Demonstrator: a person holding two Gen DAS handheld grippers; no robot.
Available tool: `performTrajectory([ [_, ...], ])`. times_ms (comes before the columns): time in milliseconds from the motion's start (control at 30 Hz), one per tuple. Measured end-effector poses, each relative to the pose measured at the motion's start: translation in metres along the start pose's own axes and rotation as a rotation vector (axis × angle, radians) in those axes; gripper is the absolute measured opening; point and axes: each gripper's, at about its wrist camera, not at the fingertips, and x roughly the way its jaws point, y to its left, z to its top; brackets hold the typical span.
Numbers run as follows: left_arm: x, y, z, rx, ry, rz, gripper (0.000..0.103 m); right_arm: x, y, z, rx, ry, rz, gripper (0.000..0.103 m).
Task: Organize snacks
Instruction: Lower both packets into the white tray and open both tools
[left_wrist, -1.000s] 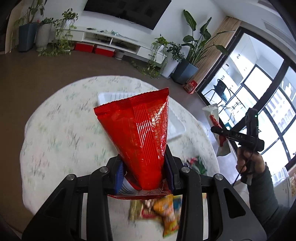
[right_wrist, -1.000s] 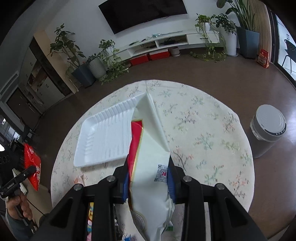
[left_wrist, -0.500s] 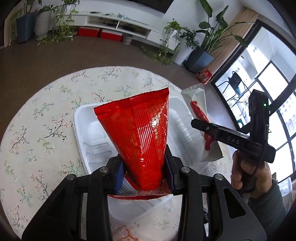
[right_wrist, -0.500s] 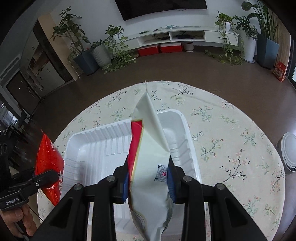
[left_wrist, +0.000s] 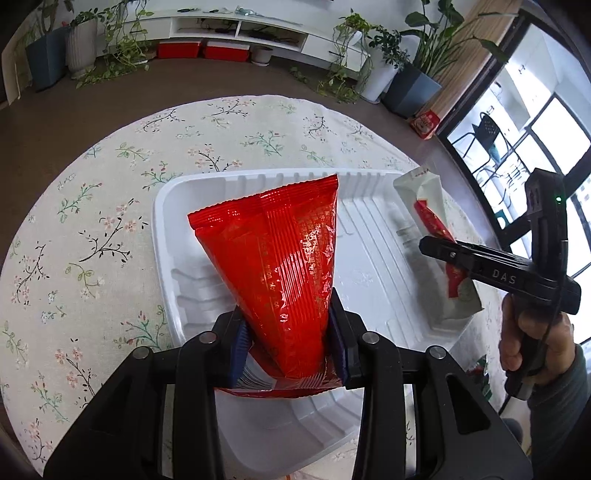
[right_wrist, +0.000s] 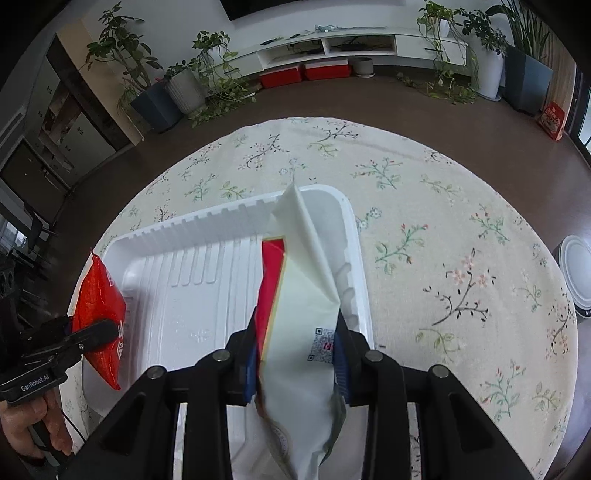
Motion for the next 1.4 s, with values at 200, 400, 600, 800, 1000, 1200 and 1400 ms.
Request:
performTrajectory([
  [200,0.007,-0.010,-0.008,0.054,0.027,0.038,0.034,-0.015,-0.001,-0.025,0.040,0.015,-0.024,0.035],
  [400,0.020,-0.017,-0.017,0.102,0.053,0.061,0.034,-0.024,-0.003,-0.039,0.077,-0.021,-0.052,0.035],
  [600,0.020,-0.027,-0.021,0.138,0.072,0.091,0.035,-0.020,0.006,-0.038,0.052,-0.039,-0.112,0.037],
  [800,0.024,-0.026,-0.019,0.127,0.076,0.098,0.048,-0.014,0.019,-0.035,0.014,-0.048,-0.161,0.049],
  [1000,0.009,-0.024,-0.017,0.102,0.029,0.071,0.068,-0.022,0.021,-0.036,0.011,-0.059,-0.143,0.059],
  [1200,-0.025,-0.027,-0.017,0.096,-0.051,0.028,0.086,-0.048,0.023,-0.034,0.007,-0.120,-0.123,0.072],
  [1400,-0.085,-0.036,-0.038,0.167,-0.212,0.036,0.103,-0.087,0.027,-0.039,-0.015,-0.169,-0.113,0.072],
])
